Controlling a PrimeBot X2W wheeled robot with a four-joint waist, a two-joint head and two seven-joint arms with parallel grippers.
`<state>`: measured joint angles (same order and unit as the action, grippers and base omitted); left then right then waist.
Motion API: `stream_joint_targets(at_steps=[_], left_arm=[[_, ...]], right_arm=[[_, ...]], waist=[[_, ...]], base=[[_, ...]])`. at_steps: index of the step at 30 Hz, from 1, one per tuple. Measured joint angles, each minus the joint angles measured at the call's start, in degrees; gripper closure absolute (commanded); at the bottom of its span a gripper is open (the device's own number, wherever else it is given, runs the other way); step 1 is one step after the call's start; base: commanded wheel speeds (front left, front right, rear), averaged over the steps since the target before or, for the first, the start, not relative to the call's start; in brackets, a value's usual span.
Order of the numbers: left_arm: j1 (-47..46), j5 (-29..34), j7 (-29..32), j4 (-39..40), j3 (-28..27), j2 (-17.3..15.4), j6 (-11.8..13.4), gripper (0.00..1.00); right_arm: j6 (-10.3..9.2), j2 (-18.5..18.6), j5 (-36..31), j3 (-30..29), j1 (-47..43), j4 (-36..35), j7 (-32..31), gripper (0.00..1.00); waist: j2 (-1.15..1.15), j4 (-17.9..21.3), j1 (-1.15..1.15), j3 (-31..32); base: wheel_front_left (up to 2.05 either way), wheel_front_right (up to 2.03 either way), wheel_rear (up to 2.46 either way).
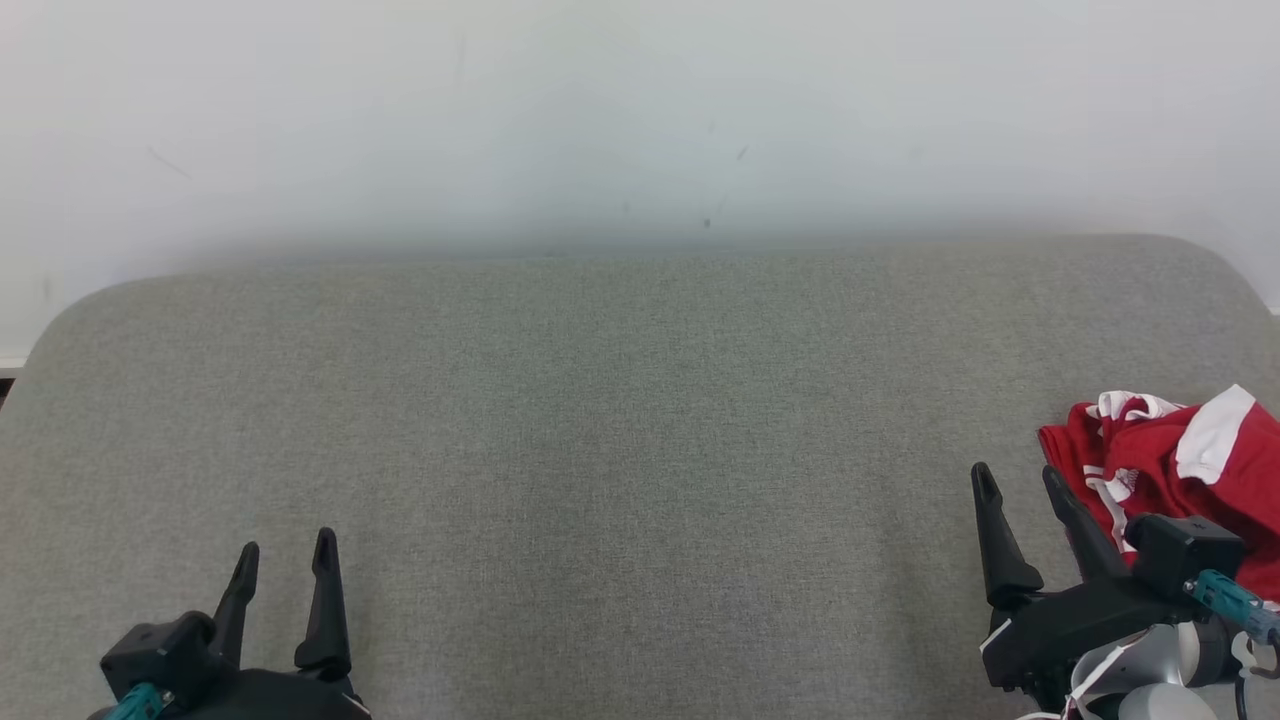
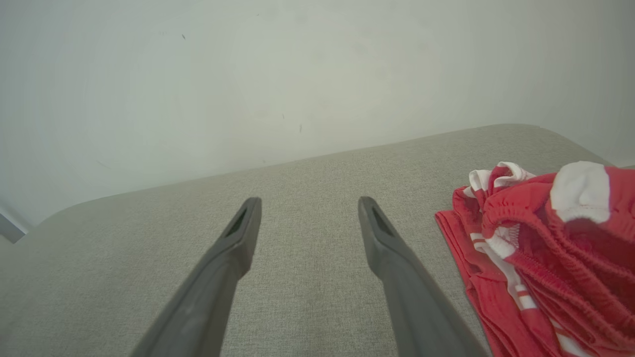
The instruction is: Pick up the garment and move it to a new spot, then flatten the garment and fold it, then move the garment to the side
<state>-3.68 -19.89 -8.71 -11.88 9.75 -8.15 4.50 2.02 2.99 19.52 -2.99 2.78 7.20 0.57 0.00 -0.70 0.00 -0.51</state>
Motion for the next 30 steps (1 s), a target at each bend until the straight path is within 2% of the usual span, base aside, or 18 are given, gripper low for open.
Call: stream_joint_targets(at_steps=[10,11,20,30], left_arm=[[0.0,0.0,-0.4,-0.5,0.4,-0.1,-0.1,0.0],[0.0,0.0,-0.4,-0.8,0.4,-0.1,0.0,1.0],[2.5,-0.6,0.3,-4.4,0.3,1.5,-0.1,1.0],[2.3,-8.0,2.1,-4.7,-1.5,2.0,-1.1,1.0]], right_arm=[[-0.08,0.0,0.1,0.2,0.0,0.6,1.0,0.0],[-0.07,0.0,0.1,0.2,-0.1,0.9,1.0,1.0],[-0.03,-0.8,1.0,0.3,-3.3,5.1,0.6,1.0],[0.13,-0.8,8.5,-0.3,-3.1,5.7,-0.2,1.0]], waist=[[0.0,0.4,0.0,0.0],[0.0,0.4,0.0,0.0],[0.0,0.4,0.0,0.0],[0.0,0.5,0.0,0.1]], base=[[0.0,0.0,0.0],[0.0,0.0,0.0],[0.0,0.0,0.0],[0.0,0.0,0.0]])
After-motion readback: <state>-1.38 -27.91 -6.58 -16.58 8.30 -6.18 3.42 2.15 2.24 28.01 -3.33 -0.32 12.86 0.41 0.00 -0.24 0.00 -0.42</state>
